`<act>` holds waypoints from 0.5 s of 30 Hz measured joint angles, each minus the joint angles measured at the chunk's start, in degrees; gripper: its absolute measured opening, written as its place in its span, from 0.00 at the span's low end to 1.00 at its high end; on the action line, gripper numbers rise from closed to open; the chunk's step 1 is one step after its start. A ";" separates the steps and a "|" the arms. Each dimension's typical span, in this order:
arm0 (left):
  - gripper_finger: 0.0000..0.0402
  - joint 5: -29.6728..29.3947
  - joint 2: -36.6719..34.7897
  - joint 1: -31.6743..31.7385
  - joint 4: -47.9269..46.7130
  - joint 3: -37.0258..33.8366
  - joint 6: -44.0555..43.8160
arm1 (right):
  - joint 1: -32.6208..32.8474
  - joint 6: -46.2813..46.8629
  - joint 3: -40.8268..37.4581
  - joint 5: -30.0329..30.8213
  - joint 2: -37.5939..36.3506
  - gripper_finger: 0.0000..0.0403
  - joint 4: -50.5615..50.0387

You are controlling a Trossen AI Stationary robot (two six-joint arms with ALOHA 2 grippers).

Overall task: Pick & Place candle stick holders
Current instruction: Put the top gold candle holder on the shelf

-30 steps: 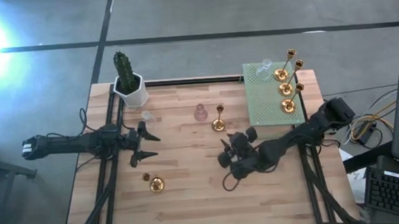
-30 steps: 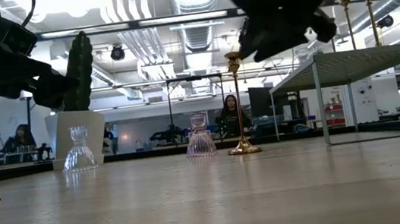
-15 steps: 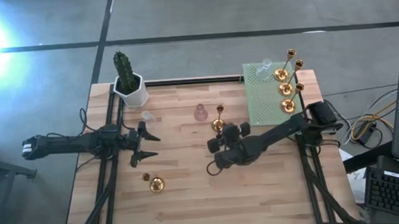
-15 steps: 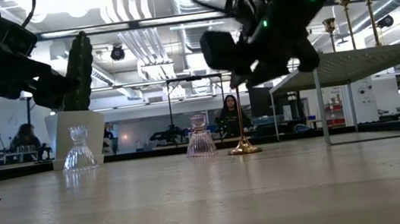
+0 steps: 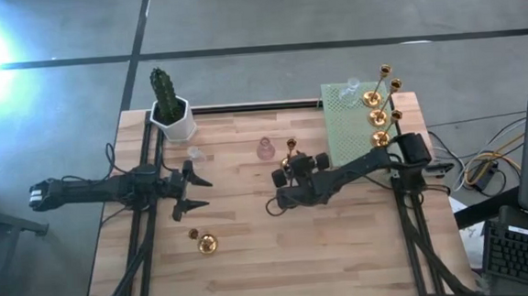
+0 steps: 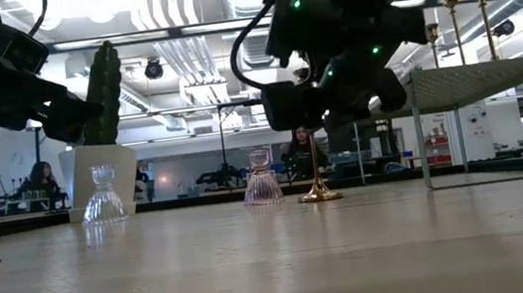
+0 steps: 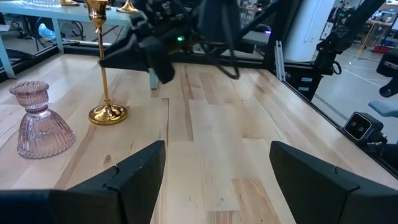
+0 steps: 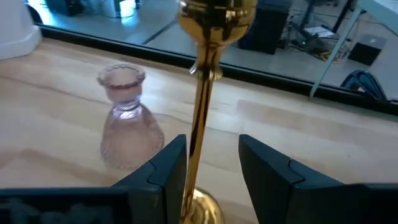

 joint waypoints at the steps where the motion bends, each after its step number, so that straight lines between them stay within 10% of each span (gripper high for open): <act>1: 0.73 0.00 0.00 0.00 -0.02 -0.01 0.00 | -0.54 -0.04 0.04 -0.03 0.07 0.34 0.09; 15: 0.73 0.00 0.07 0.00 0.04 0.00 0.01 | -4.02 -3.34 0.14 -0.08 -0.48 0.21 0.37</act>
